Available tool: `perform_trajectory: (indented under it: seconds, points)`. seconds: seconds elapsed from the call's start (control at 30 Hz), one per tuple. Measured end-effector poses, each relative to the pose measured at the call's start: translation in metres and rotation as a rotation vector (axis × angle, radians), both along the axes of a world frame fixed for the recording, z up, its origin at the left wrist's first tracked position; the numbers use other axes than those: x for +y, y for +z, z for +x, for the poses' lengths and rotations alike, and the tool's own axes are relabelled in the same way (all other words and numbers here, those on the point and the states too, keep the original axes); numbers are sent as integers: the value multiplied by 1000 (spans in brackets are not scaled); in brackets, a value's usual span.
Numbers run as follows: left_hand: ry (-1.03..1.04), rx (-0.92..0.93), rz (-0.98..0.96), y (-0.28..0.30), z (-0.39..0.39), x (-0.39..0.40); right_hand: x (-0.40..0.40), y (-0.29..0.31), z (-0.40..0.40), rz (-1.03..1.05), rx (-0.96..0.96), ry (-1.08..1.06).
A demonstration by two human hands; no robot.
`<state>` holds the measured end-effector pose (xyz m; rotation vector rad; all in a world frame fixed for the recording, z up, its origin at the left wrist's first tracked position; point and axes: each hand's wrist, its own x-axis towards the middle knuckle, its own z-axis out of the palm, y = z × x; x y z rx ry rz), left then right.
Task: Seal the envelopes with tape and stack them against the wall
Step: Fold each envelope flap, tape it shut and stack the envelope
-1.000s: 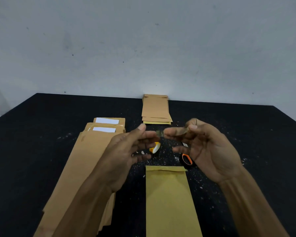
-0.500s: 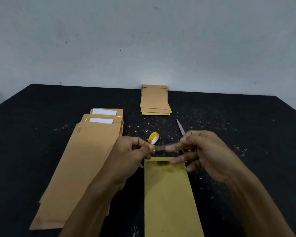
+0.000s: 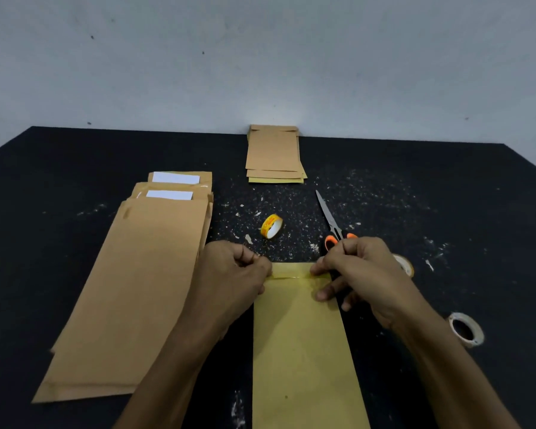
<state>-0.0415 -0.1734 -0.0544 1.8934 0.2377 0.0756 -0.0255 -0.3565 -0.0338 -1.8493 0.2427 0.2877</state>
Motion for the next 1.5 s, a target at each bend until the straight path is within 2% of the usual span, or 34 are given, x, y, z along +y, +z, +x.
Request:
perform_trajectory:
  seconds: [0.13,0.33,0.53,1.1,1.37,1.5]
  points:
    - [72,-34,8,-1,-2,-7,3,-6,-3,-11,-90,-32]
    - [139,-71,163,-5,-1,-12,7,-20,-2,-180,-231,-43]
    - [165,-77,257,-7,-2,-16,7,-25,-1,-259,-293,-35]
    - [162,-80,329,-9,-1,-9,12,-27,-8,-395,-368,-50]
    - [114,-69,271,-8,-3,-2,10,-27,-8,-364,-321,-66]
    - [50,-76,302,-6,-3,-5,8,-23,-8,-324,-262,-63]
